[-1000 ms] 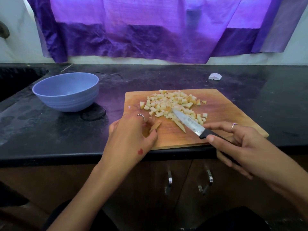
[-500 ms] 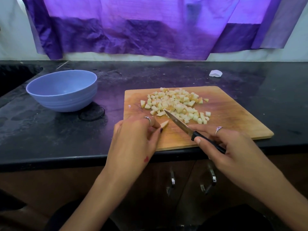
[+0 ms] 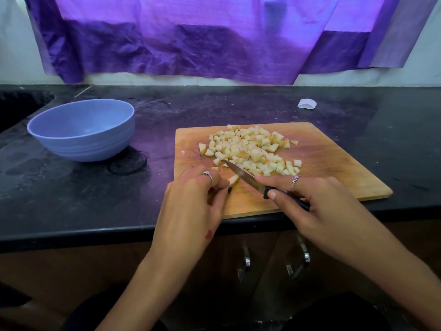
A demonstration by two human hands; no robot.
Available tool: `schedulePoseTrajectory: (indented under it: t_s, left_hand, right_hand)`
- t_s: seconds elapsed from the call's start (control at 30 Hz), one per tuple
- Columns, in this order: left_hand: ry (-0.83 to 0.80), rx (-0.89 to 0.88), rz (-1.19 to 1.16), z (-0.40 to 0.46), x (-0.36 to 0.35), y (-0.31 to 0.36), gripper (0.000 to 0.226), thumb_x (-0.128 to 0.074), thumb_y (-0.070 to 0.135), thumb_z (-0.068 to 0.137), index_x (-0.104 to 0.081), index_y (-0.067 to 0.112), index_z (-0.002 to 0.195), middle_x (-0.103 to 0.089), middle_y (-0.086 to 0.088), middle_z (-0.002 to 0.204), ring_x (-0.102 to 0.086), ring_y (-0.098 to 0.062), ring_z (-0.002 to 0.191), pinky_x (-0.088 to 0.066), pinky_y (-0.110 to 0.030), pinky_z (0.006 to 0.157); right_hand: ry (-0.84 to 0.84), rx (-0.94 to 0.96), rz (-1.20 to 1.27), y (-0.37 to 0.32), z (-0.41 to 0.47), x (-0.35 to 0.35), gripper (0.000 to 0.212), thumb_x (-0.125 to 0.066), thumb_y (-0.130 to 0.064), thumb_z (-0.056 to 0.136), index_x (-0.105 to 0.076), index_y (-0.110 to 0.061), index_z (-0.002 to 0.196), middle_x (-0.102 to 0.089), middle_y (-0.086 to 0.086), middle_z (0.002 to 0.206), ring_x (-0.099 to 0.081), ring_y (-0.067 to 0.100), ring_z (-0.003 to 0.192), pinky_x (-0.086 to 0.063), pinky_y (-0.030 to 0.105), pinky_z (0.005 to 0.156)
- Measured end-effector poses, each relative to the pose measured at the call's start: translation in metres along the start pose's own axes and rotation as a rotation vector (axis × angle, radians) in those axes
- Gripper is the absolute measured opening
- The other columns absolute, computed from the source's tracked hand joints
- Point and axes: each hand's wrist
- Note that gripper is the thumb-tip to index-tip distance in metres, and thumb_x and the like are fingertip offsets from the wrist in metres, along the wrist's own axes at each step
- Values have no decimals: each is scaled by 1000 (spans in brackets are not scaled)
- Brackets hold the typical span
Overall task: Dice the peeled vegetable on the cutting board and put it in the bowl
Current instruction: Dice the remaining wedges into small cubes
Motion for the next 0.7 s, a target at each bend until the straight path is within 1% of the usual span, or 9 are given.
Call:
schedulePoseTrajectory:
  t_s: [0.1, 0.17, 0.2, 0.3, 0.43, 0.53, 0.57, 0.63, 0.7]
  left_hand:
    - [22, -2, 3, -1, 0, 2, 5, -75, 16, 79, -72, 20, 79, -67, 8, 81, -60, -9, 77, -53, -30, 70]
    - [31, -4, 7, -1, 0, 2, 5, -75, 15, 78, -72, 19, 78, -67, 7, 79, -60, -11, 77, -53, -32, 69]
    - [33, -4, 9, -1, -1, 2, 5, -75, 14, 78, -72, 19, 78, -67, 7, 79, -60, -12, 77, -53, -35, 70]
    - [38, -6, 10, -1, -1, 3, 6, -75, 13, 78, -72, 19, 78, -67, 6, 80, -61, -13, 78, -54, -38, 72]
    - [23, -6, 10, -1, 0, 4, 7, -74, 14, 79, -72, 20, 79, -66, 8, 81, -60, -10, 79, -55, -35, 73]
    - [13, 3, 6, 0, 0, 4, 4, -72, 17, 81, -72, 21, 82, -66, 8, 84, -60, -10, 80, -55, -37, 74]
    - [8, 8, 9, 0, 0, 4, 3, -71, 18, 81, -72, 21, 83, -66, 9, 84, -61, -9, 81, -55, -37, 75]
    - [4, 8, 12, 0, 0, 4, 3, -71, 18, 81, -72, 20, 82, -66, 8, 84, -61, -10, 81, -55, -37, 74]
    - [7, 4, 8, 0, 0, 5, 3, -71, 17, 81, -72, 20, 82, -65, 8, 83, -60, -10, 81, -55, -37, 74]
  right_hand:
    - [-46, -1, -36, -1, 6, 2, 31, -47, -39, 93, -52, -55, 120, -69, -4, 75, -61, 12, 62, -49, 26, 55]
    - [-98, 1, -51, -3, 10, 6, 33, -49, -38, 94, -46, -70, 98, -62, -9, 67, -54, 8, 56, -43, 18, 51]
    - [-135, -11, -62, -4, 12, 9, 35, -50, -38, 94, -45, -72, 95, -61, -12, 72, -53, 6, 58, -42, 16, 52]
    - [-191, -36, -101, -4, 14, 14, 33, -48, -38, 95, -46, -57, 123, -54, -21, 84, -50, 0, 68, -40, 13, 56]
    - [-187, 10, -233, -8, 7, 19, 35, -44, -42, 95, -40, -62, 124, -54, -14, 80, -51, 6, 64, -41, 20, 55]
    - [-60, 91, -224, -5, 3, 22, 47, -51, -37, 93, -36, -81, 94, -47, -12, 60, -48, 11, 49, -32, 24, 45]
    - [-38, 90, -196, -5, 1, 21, 44, -52, -37, 93, -40, -79, 96, -49, -11, 58, -49, 12, 47, -34, 27, 44]
    - [-61, 55, -164, -4, 0, 17, 35, -48, -39, 93, -46, -63, 119, -59, -7, 62, -55, 14, 53, -46, 33, 50]
    - [-83, 51, -173, -3, 1, 12, 32, -47, -40, 94, -42, -60, 118, -59, -7, 63, -55, 13, 55, -45, 28, 50]
Point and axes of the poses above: each hand's wrist, its own z-axis towards the middle knuckle, its own x-axis out of the back of the hand, y = z × x
